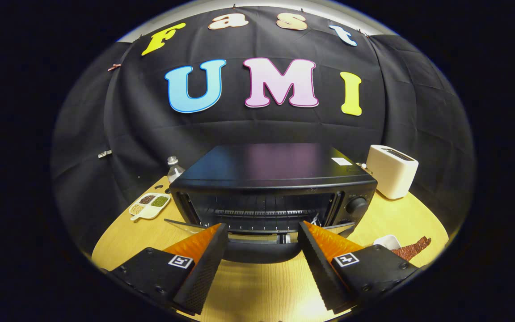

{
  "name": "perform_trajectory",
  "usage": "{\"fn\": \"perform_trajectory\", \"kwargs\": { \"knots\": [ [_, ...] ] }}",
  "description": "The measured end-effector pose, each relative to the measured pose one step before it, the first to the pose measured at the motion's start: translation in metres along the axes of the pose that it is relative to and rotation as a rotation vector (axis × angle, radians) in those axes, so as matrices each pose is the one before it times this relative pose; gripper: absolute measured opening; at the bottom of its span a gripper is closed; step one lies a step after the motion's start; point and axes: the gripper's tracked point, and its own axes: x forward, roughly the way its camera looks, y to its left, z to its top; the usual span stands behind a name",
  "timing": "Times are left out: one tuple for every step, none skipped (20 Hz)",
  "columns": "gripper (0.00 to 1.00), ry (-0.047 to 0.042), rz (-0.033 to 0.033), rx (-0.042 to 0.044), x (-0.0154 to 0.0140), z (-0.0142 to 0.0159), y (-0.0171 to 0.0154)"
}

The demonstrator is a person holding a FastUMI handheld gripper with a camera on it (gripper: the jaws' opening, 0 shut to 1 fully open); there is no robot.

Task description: Open the toaster oven, put the food inside, and close the toaster oven door.

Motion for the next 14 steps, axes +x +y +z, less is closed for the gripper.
{"fn": "perform_trajectory", "kwargs": {
  "knots": [
    [0.98,0.00664,0.00086,0.00158,-0.00268,-0.00406,0.00048],
    [0.98,0.00411,0.00013,0.00024,-0.00203,-0.00299,-0.00012],
    [0.98,0.00496,-0.001,-0.00232,-0.00304,-0.00406,-0.00009],
    [0.98,0.00349,-0.00024,-0.00222,-0.00231,-0.00406,-0.00067],
    [0.98,0.00279,-0.00133,0.00248,-0.00234,-0.00353,0.0004],
    [0.98,0.00856,-0.00232,0.00584,-0.00168,-0.00374,-0.00036],
    [0.98,0.00815,-0.0008,0.00166,-0.0024,-0.00452,0.00009],
    [0.98,0.00799,0.00059,-0.00255,-0.00141,-0.00447,0.00013],
    [0.98,0.00481,0.00137,-0.00442,-0.00249,-0.00347,-0.00002],
    [0.98,0.00983,0.00183,-0.00554,-0.00179,-0.00475,0.00009],
    [0.98,0.01052,0.00236,-0.01073,-0.00267,-0.00567,0.00039],
    [0.98,0.01221,0.00321,-0.01244,-0.00182,-0.00645,-0.00039],
    [0.98,0.01276,0.00018,-0.00968,-0.0022,-0.00687,-0.00093],
    [0.98,0.01717,-0.00112,0.00008,-0.00127,-0.0074,-0.00206]
  ]
}}
